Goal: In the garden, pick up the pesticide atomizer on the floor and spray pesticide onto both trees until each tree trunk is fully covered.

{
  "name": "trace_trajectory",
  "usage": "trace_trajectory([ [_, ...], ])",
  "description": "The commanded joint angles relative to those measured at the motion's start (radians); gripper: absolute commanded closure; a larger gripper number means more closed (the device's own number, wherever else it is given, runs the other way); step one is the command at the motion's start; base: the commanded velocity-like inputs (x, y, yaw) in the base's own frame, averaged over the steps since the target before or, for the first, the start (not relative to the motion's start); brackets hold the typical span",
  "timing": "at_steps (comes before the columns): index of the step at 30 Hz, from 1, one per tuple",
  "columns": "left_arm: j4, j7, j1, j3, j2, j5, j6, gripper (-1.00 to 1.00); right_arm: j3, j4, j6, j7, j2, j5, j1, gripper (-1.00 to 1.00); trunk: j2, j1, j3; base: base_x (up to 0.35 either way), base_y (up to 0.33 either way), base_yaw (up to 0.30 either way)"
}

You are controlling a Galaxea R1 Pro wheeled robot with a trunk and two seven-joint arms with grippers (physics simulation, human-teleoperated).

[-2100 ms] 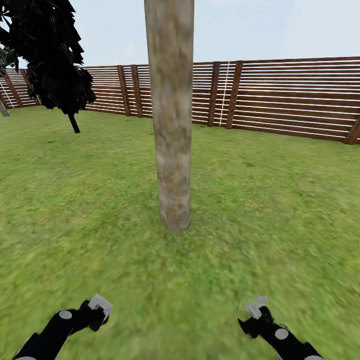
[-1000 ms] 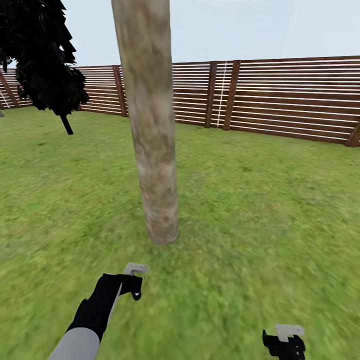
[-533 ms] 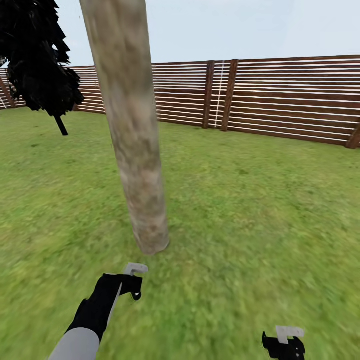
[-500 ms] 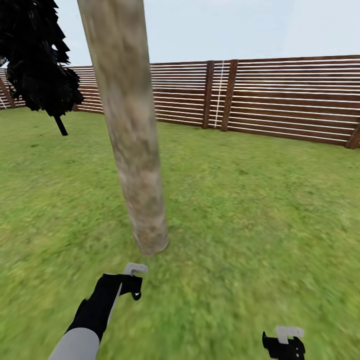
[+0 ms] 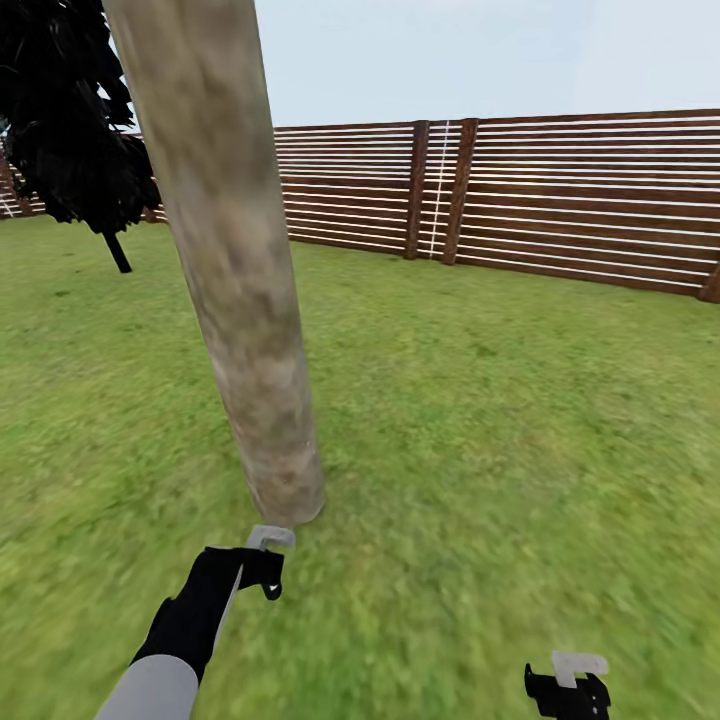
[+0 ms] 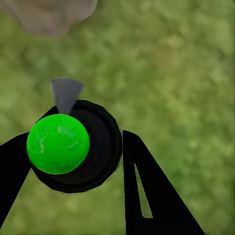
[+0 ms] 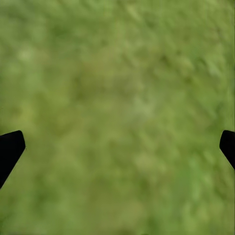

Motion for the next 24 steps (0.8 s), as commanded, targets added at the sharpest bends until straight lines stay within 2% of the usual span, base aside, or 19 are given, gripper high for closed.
trace_trajectory([
  [1,-0.001,-0.011,-0.009,0.002,-0.003,-0.009,0.012,1.00,-0.007,0.001,-0.004,-0.004,0.000,0.010,-0.001,-1.00,0.000,0.000,-0.001,0.021,-0.001,0.247],
  [2,-0.003,-0.012,-0.037,-0.001,-0.004,-0.009,0.060,1.00,-0.007,0.001,-0.004,-0.004,0.000,0.010,-0.001,-1.00,0.000,0.000,-0.001,0.008,0.000,0.259],
  [3,-0.006,-0.017,-0.117,-0.005,-0.005,-0.008,0.186,1.00,-0.007,0.001,-0.003,-0.004,0.000,0.010,-0.001,-1.00,0.000,0.000,-0.001,0.002,0.000,0.066],
  [5,-0.007,-0.019,-0.183,-0.011,-0.011,-0.008,0.269,1.00,-0.007,0.001,-0.002,-0.003,0.000,0.013,-0.001,-1.00,0.000,0.000,-0.001,0.001,0.000,0.020],
  [7,-0.009,-0.021,-0.236,-0.013,0.002,-0.009,0.355,1.00,-0.007,0.001,-0.002,-0.002,0.000,0.013,-0.001,-1.00,0.000,0.000,-0.001,0.000,0.000,0.003],
  [8,-0.009,-0.021,-0.242,-0.013,0.010,-0.010,0.362,1.00,-0.007,0.001,-0.002,-0.002,0.000,0.013,-0.001,-1.00,0.000,0.000,-0.001,0.000,0.000,0.000],
  [10,-0.009,-0.021,-0.249,-0.015,0.051,-0.009,0.373,1.00,-0.007,0.001,-0.002,-0.002,0.000,0.013,-0.001,-1.00,0.000,0.000,-0.001,0.000,0.000,0.000],
  [11,-0.008,-0.022,-0.250,-0.015,0.061,-0.009,0.375,1.00,-0.007,0.001,-0.002,-0.002,0.000,0.013,-0.001,-1.00,0.000,0.000,-0.001,0.000,0.000,0.000],
  [13,-0.008,-0.021,-0.252,-0.016,0.056,-0.009,0.375,1.00,-0.007,0.001,-0.002,-0.002,0.000,0.013,-0.001,-1.00,0.000,0.000,-0.001,0.000,0.000,0.000],
  [16,-0.009,-0.021,-0.263,-0.023,0.024,-0.010,0.373,1.00,-0.007,0.001,-0.002,-0.002,0.000,0.013,-0.001,-1.00,0.000,0.000,-0.001,0.000,0.000,0.000],
  [18,-0.011,-0.021,-0.267,-0.019,0.036,-0.012,0.375,1.00,-0.007,0.001,-0.002,-0.002,0.000,0.013,-0.001,-1.00,0.000,0.000,-0.001,0.000,0.000,0.000],
  [21,-0.013,-0.021,-0.267,-0.018,0.098,-0.008,0.378,1.00,-0.006,0.001,-0.002,-0.002,0.000,0.014,-0.001,-1.00,0.000,0.000,-0.001,0.000,0.000,0.101],
  [23,-0.014,-0.021,-0.267,-0.022,0.095,-0.008,0.379,1.00,-0.006,0.001,-0.002,-0.002,0.000,0.014,-0.001,-1.00,0.000,0.000,-0.001,0.000,0.000,0.253],
  [24,-0.015,-0.021,-0.268,-0.024,0.077,-0.009,0.378,1.00,-0.006,0.001,-0.002,-0.002,0.000,0.014,-0.001,-1.00,0.000,0.000,-0.001,0.000,0.000,0.268],
])
